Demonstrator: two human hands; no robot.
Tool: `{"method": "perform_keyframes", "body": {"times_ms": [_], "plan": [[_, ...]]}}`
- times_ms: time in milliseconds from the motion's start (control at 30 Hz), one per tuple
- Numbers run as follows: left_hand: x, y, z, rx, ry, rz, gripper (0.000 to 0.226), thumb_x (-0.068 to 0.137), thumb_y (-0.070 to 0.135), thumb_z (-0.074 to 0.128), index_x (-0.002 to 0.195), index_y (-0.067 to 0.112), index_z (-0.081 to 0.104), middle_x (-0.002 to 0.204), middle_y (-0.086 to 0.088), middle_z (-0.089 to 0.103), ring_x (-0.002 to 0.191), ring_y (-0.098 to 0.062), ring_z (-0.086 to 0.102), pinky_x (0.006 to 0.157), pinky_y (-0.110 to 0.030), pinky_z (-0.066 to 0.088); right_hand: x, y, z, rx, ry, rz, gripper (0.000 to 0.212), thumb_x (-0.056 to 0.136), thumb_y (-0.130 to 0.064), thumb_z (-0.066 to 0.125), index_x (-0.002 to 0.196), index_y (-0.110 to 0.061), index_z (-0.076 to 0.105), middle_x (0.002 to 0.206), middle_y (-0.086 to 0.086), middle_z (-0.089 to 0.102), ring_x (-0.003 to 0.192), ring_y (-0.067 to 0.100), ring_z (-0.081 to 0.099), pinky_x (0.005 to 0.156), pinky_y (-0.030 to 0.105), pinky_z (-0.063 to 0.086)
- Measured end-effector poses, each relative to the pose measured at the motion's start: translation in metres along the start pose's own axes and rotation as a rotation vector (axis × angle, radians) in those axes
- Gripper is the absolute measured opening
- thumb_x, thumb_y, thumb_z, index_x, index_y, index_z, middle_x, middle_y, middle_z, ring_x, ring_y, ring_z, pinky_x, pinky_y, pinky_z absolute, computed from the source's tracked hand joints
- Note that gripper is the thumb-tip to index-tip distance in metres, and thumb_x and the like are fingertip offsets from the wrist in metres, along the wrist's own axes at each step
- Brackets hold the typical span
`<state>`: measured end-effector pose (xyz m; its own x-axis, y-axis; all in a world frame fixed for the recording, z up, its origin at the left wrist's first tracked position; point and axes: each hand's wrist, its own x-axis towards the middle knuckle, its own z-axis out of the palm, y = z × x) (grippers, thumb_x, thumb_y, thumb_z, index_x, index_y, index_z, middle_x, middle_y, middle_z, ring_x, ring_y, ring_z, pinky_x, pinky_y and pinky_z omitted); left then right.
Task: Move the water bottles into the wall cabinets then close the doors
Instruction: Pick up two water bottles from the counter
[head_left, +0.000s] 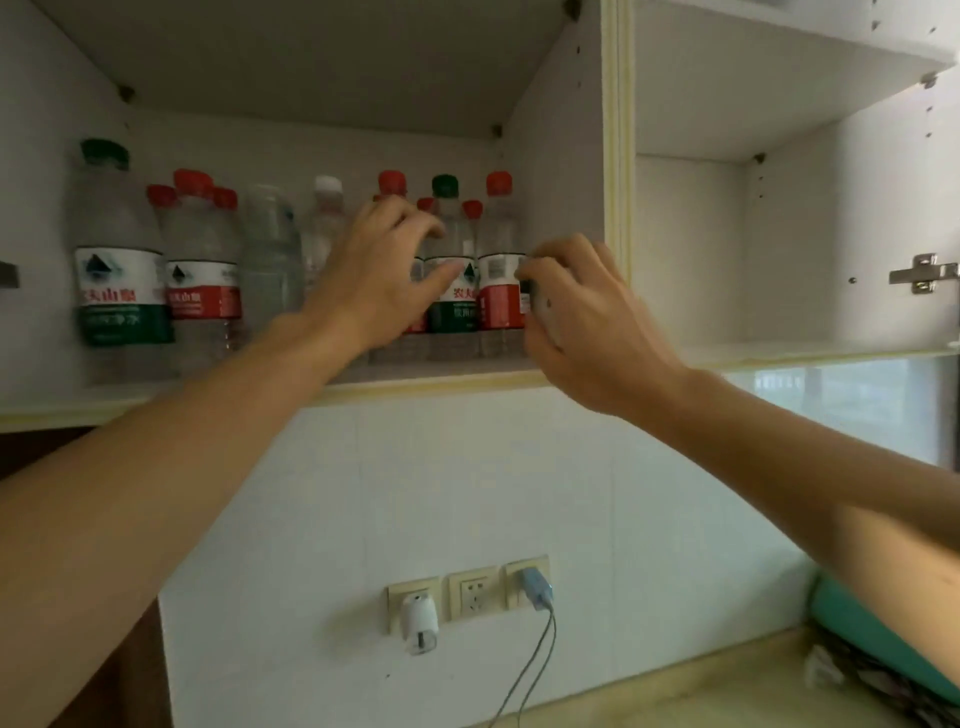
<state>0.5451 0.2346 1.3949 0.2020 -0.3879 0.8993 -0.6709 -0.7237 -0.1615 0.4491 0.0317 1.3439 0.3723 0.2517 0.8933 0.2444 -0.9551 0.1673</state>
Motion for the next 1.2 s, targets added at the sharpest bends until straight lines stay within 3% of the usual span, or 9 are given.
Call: {"method": "perform_keyframes", "body": {"times_ms": [200,300,367,533,700,900,1000,1067,1200], "plan": [[-0.061,0.096,-0.005,-0.219,0.053,-0.11,0.03,0.098,0.041,0.059,0.114,0.017,0.065,0.108,0.005,0.058,0.085,-0.01,0.059,0.075,-0.024,0.051,-0.106,0.022,-0.026,0.208,-0.015,-0.027,0.034,0.096,-0.012,0.059,0.129,-0.005,0.061,0.126,0.008,0.059,0.115,0.027,0.053,0.081,0.041,0.054],[-0.104,0.144,0.008,-0.308,0.037,-0.199,0.025,0.097,0.037,0.06,0.11,0.016,0.067,0.102,0.005,0.062,0.084,-0.005,0.06,0.069,-0.012,0.047,-0.163,0.045,-0.023,0.34,-0.136,0.04,0.036,0.097,-0.015,0.06,0.133,-0.008,0.061,0.129,0.005,0.058,0.118,0.025,0.054,0.09,0.042,0.053],[-0.139,0.174,0.025,-0.367,-0.004,-0.29,0.02,0.097,0.033,0.061,0.107,0.017,0.067,0.101,0.004,0.064,0.084,-0.006,0.061,0.068,-0.012,0.048,-0.204,0.063,-0.016,0.433,-0.234,0.107,0.036,0.098,-0.018,0.061,0.133,-0.01,0.061,0.128,0.004,0.059,0.116,0.024,0.058,0.091,0.044,0.053],[-0.232,0.239,0.081,-0.464,-0.227,-0.582,0.017,0.098,0.029,0.064,0.104,0.015,0.07,0.1,0.001,0.069,0.085,-0.01,0.065,0.074,-0.02,0.052,-0.297,0.09,0.013,0.534,-0.579,0.335,0.033,0.096,-0.032,0.062,0.127,-0.02,0.065,0.119,-0.003,0.061,0.103,0.016,0.062,0.091,0.036,0.053],[-0.321,0.286,0.132,-0.512,-0.524,-0.85,0.025,0.096,0.04,0.064,0.112,0.021,0.067,0.1,0.008,0.067,0.083,-0.004,0.063,0.07,-0.015,0.049,-0.378,0.079,0.049,0.554,-0.889,0.43,0.039,0.094,-0.035,0.063,0.129,-0.019,0.064,0.116,-0.002,0.066,0.094,0.013,0.062,0.081,0.026,0.045],[-0.427,0.315,0.175,-0.514,-1.015,-1.11,0.05,0.094,0.048,0.064,0.133,0.017,0.057,0.119,0.001,0.066,0.103,-0.016,0.064,0.09,-0.033,0.052,-0.468,0.051,0.088,0.585,-1.223,0.631,0.046,0.096,-0.032,0.063,0.138,-0.015,0.057,0.128,0.005,0.066,0.113,0.019,0.061,0.089,0.027,0.045],[-0.461,0.316,0.192,-0.552,-1.106,-1.264,0.053,0.095,0.048,0.063,0.137,0.018,0.053,0.128,-0.002,0.064,0.107,-0.018,0.064,0.095,-0.036,0.053,-0.494,0.042,0.103,0.559,-1.341,0.667,0.05,0.098,-0.039,0.059,0.143,-0.019,0.051,0.138,0.003,0.06,0.122,0.023,0.058,0.099,0.038,0.049],[-0.473,0.314,0.204,-0.602,-1.128,-1.329,0.053,0.096,0.046,0.063,0.138,0.017,0.052,0.131,-0.003,0.063,0.108,-0.02,0.064,0.097,-0.038,0.053,-0.502,0.04,0.114,0.494,-1.379,0.647,0.052,0.098,-0.043,0.057,0.145,-0.02,0.049,0.142,0.003,0.058,0.13,0.025,0.055,0.113,0.05,0.039],[-0.486,0.31,0.225,-0.692,-1.119,-1.392,0.04,0.097,0.038,0.064,0.129,0.014,0.06,0.123,-0.005,0.069,0.104,-0.022,0.067,0.096,-0.043,0.056,-0.51,0.034,0.136,0.419,-1.445,0.642,0.051,0.098,-0.047,0.055,0.143,-0.023,0.051,0.137,0.004,0.063,0.132,0.025,0.053,0.119,0.051,0.026]]}}
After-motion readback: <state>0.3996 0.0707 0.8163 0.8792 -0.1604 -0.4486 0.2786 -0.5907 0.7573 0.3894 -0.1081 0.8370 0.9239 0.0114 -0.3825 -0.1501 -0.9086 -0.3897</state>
